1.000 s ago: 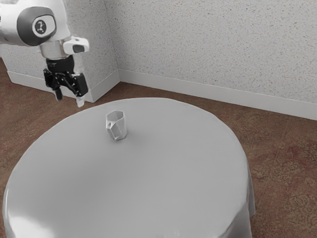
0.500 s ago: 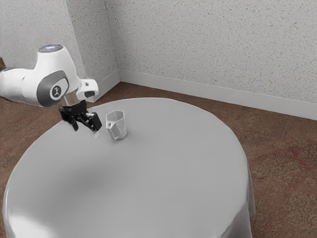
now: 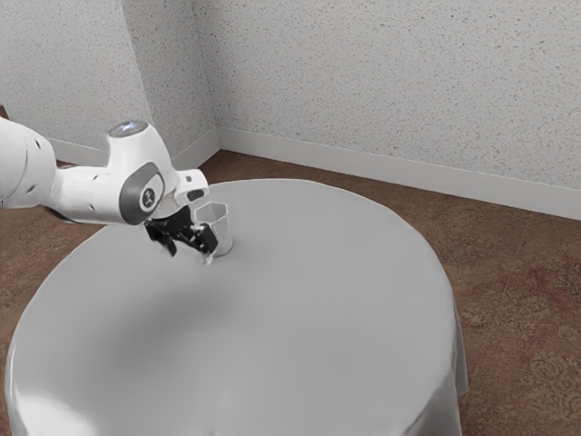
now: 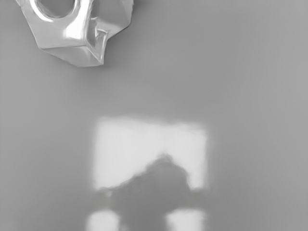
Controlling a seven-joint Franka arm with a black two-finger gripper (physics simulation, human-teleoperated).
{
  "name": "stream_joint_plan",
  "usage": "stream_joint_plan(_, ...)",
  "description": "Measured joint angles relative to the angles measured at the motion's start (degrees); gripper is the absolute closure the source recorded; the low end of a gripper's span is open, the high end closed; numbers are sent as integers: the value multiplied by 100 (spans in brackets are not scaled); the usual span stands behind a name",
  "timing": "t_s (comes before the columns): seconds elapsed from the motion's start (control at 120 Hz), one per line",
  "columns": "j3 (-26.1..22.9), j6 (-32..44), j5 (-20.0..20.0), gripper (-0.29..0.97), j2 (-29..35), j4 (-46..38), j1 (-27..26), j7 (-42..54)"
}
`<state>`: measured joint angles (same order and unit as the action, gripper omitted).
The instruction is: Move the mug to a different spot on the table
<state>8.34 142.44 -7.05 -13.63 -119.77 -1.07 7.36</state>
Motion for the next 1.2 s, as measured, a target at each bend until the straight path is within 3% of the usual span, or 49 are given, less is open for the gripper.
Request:
stream_joint_plan(0.625,97,407,-345,0,-1297,1167,19,443)
stream_joint_plan(1.2,106,680,-428,3,-1664,1513,105,786)
